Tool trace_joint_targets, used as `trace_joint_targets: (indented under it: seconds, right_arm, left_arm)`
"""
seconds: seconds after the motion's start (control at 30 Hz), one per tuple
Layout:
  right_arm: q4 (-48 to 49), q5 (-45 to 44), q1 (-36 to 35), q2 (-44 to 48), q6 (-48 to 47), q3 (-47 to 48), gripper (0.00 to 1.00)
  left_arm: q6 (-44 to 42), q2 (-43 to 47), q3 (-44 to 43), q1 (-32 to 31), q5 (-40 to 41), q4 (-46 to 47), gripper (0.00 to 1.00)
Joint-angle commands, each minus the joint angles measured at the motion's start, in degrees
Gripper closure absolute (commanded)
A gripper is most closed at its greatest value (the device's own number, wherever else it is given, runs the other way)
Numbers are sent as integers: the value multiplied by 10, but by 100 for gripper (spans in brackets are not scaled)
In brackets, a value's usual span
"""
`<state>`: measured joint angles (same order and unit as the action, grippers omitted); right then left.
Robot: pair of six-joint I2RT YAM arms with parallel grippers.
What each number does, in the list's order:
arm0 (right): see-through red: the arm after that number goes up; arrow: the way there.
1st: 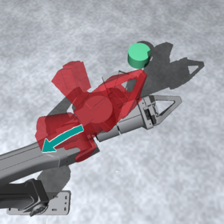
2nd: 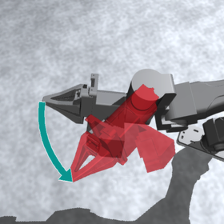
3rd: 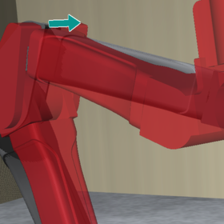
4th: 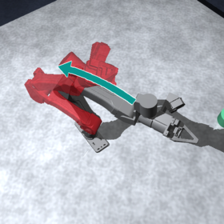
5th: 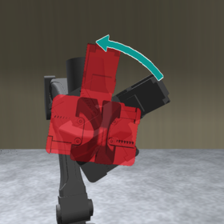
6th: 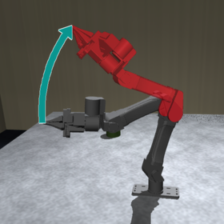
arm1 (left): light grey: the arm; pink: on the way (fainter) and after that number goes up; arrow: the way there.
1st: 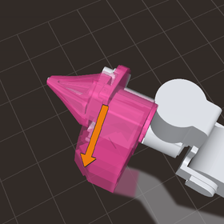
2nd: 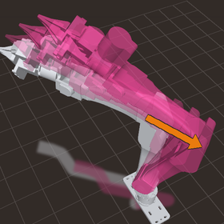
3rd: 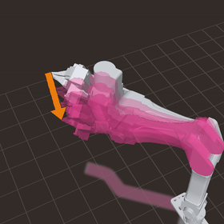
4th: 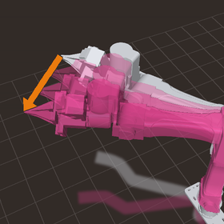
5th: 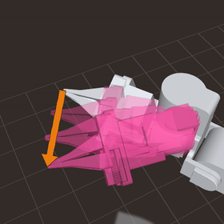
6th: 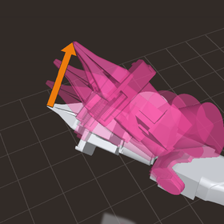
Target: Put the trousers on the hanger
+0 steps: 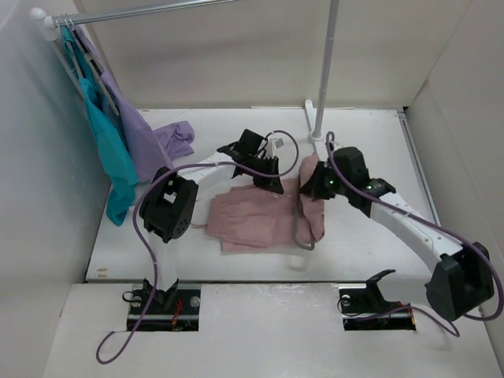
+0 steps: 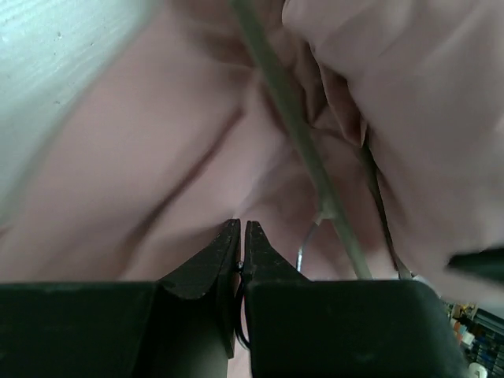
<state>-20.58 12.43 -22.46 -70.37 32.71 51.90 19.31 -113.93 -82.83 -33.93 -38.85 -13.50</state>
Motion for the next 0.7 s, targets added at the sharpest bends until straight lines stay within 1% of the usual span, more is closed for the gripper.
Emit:
trace_joint_targets:
  seconds: [0.0,0.07,0.1,0.2,0.3,0.47,0.6,0.67]
  right_arm:
    - [72,16,-36,-44,23,-5,100]
    - [99,34,-36,-71,29,-31,100]
    - [99,34,-36,-97,34,-38,100]
    - [99,34,-18,-126,34,-61,100]
    - [111,40,12,-116,49,-94,100]
    - [111,35,-3,-120,49,-115,100]
    - [152,35,-8,-140,80,-158,100]
    - [202,35,-8,-157,99,-186,100]
  left_arm:
    - [-13,27,14,-3,-3,5,100]
    - [-13,27,20,-3,-3,5,100]
    - [-13,27,20,-3,-3,5,100]
    - [-13,27,25,2,-8,5,100]
    - [-18,34,30,7,-8,-7,100]
    - [-23,39,19,12,-20,-25,100]
    - [-37,34,-2,12,-36,-50,100]
    - [-49,34,-22,5,-60,-59,100]
